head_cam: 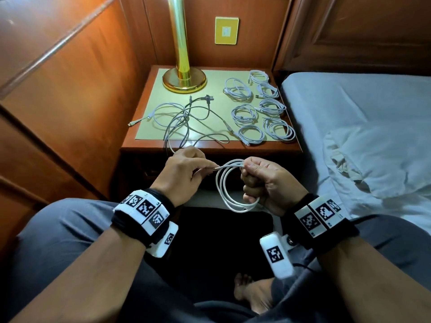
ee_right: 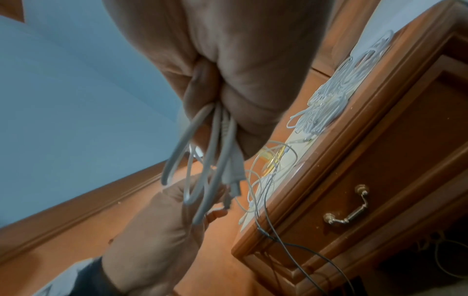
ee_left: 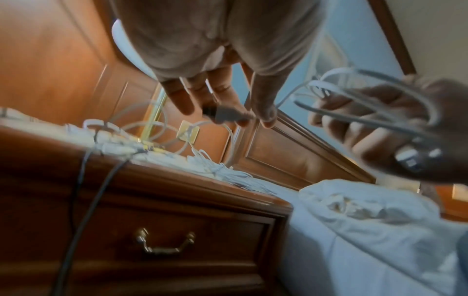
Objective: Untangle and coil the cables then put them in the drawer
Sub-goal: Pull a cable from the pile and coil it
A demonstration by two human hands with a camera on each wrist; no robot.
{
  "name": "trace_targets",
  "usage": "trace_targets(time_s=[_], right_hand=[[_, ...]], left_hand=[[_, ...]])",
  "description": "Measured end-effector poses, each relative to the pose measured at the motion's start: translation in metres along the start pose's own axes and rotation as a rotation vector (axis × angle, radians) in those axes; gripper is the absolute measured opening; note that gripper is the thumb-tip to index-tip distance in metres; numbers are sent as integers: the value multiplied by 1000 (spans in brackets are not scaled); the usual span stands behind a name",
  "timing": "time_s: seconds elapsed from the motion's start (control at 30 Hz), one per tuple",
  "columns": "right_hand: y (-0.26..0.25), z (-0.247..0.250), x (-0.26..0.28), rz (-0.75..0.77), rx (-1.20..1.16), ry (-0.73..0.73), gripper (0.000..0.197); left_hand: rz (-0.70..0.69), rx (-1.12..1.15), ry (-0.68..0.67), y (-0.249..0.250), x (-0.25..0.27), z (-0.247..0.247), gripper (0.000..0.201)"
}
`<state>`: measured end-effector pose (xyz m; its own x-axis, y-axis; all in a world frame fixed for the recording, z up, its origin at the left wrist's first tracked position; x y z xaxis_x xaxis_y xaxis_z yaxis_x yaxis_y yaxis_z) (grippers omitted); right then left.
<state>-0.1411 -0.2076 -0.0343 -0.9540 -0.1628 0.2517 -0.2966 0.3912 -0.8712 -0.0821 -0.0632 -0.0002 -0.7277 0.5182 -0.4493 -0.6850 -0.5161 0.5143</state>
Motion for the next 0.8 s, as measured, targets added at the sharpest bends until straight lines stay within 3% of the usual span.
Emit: trace_targets(time_s=[0.07, 0.2, 0.33, 0.47, 0.6, 0.73, 0.8], right_hand=[[3, -3, -1, 22, -4, -7, 31], [6, -3, -6, 94, 64, 25, 31], [-2, 9, -9, 232, 326, 129, 27], [-4, 12, -10, 300, 550, 180, 20], [0, 10, -10, 322, 688, 216, 26], [-1, 20, -14, 351, 700, 277, 25], [-5, 24, -15, 362, 700, 294, 24]], left_hand=[[88, 81, 19, -1, 2, -2, 19], [421, 388, -87, -17, 14, -26, 15], [663, 926, -115, -10, 25, -42, 10], [836, 1151, -95, -6, 36, -52, 11], [866, 1159, -66, -8, 37, -52, 4], [851, 1122, -114, -8, 34, -49, 23], [815, 1044, -144, -7, 32, -47, 21]])
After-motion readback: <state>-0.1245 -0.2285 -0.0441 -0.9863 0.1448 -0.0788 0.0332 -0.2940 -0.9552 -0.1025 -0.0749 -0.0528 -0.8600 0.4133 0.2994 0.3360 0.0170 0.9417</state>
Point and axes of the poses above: each hand's wrist, its own x-axis away from the middle knuckle, its own z-axis out of the back of the hand, y = z × x, the point moved 10 cm from there along -x, towards the middle knuckle, and after that the axes turned 3 degrees about -x, right-handed, at the moved point
